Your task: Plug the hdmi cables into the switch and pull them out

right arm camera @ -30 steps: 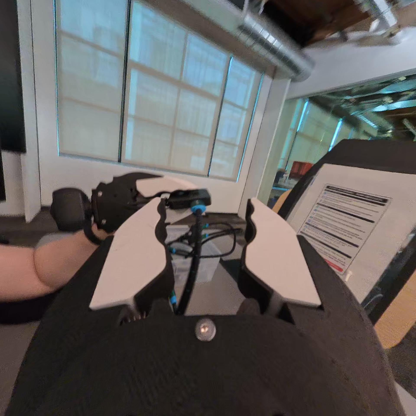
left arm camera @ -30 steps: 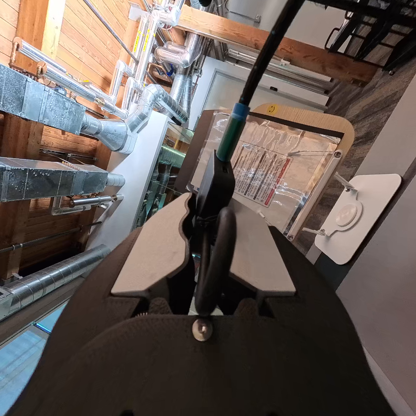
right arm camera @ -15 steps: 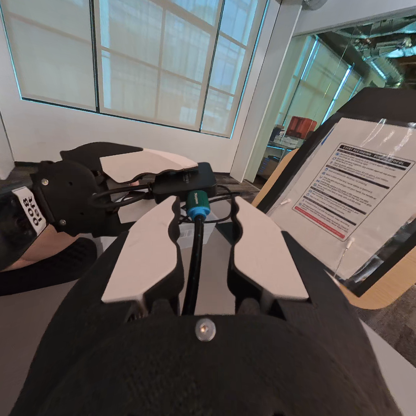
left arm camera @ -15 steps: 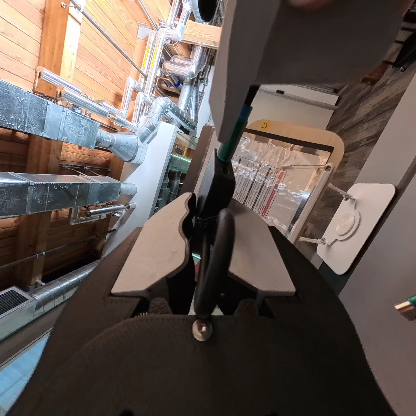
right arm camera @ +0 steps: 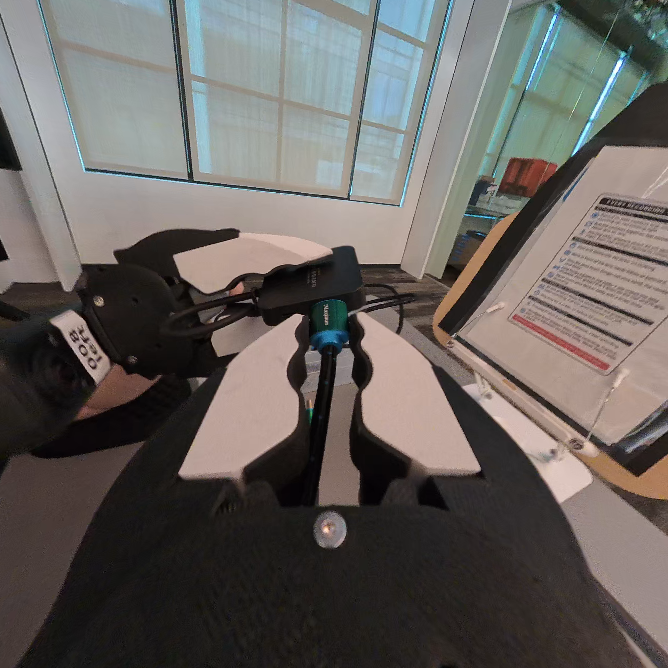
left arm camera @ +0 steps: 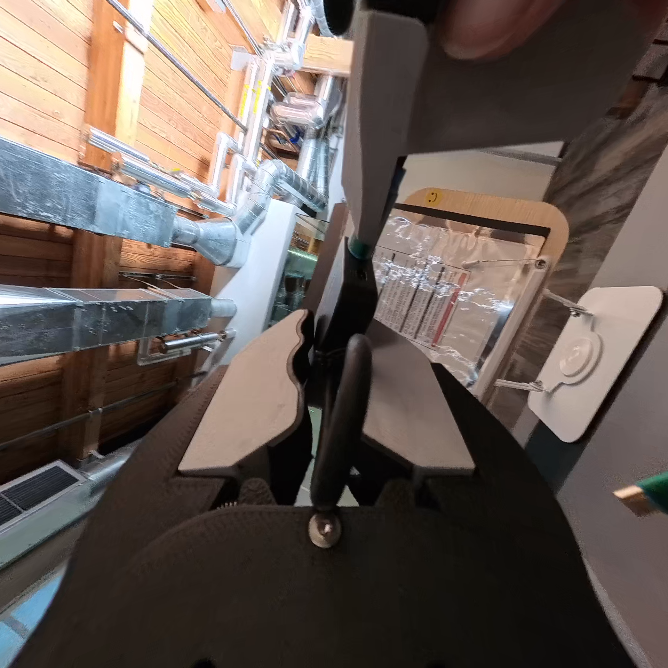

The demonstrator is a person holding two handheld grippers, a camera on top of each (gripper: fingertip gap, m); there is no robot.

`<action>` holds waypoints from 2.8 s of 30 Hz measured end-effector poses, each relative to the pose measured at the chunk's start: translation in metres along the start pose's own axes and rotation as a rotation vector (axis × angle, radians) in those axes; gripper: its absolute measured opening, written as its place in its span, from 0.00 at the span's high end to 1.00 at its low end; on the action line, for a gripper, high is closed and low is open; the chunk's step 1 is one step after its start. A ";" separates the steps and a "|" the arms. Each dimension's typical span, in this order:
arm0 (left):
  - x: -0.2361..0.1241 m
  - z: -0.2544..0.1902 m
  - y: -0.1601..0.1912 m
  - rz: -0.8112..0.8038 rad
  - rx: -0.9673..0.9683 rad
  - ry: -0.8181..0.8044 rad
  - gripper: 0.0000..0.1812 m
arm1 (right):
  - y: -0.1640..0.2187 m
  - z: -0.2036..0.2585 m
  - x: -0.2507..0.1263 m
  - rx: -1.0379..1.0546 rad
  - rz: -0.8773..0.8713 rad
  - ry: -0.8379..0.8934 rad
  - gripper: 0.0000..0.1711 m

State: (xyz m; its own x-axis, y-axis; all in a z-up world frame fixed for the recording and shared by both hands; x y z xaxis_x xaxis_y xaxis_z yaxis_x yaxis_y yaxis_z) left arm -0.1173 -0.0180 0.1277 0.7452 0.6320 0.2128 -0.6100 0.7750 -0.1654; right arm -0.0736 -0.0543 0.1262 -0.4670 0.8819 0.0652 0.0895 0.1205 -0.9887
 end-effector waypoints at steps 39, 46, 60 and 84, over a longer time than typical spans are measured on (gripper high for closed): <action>-0.006 0.075 0.142 0.127 -0.441 0.044 0.91 | -0.029 -0.056 -0.062 -0.037 -0.029 0.127 0.87; -0.001 0.051 0.112 0.107 -0.314 0.147 0.91 | -0.035 -0.073 -0.160 -0.257 -0.002 0.122 0.87; 0.013 0.010 0.081 0.093 -0.198 0.262 0.91 | -0.011 -0.119 -0.278 -0.287 -0.182 0.209 0.87; 0.014 -0.009 0.068 0.083 -0.146 0.328 0.91 | 0.175 -0.131 -0.186 0.000 0.487 -0.165 0.87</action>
State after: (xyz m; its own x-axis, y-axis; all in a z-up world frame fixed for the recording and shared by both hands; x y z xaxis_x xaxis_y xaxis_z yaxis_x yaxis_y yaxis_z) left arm -0.1457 0.0433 0.1110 0.7557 0.6432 -0.1231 -0.6450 0.6985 -0.3098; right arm 0.1444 -0.1379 -0.0410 -0.5034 0.7521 -0.4254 0.3311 -0.2868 -0.8989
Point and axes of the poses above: each gripper's, where its closed fingertips meet, x out along the fingers, y out of its underside, z = x × y across the jaws, the point moved 2 cm from there along -x, back along the fingers, and after that the axes turned 10 degrees about y, right-handed, at the moved point
